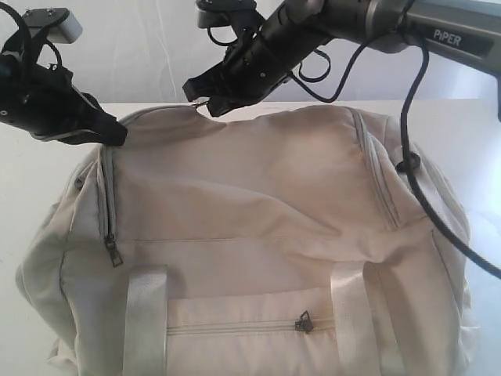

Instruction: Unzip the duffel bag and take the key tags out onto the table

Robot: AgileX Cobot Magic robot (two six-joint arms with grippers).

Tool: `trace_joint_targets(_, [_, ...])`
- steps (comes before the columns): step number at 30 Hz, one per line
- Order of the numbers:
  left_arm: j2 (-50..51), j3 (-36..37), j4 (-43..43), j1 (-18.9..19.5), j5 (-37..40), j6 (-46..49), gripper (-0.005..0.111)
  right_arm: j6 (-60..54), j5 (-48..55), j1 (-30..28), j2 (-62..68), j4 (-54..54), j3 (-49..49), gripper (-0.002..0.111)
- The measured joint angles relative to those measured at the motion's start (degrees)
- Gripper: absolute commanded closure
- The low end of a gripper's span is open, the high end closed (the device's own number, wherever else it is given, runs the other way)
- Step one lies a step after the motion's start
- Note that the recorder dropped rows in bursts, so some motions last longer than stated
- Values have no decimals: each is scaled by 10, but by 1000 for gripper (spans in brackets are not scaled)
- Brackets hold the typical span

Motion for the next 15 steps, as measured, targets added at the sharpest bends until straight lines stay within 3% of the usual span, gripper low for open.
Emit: trace_joint_targets(15, [0, 0, -6, 0, 1, 0, 107, 2, 108, -78, -22, -1, 0, 108])
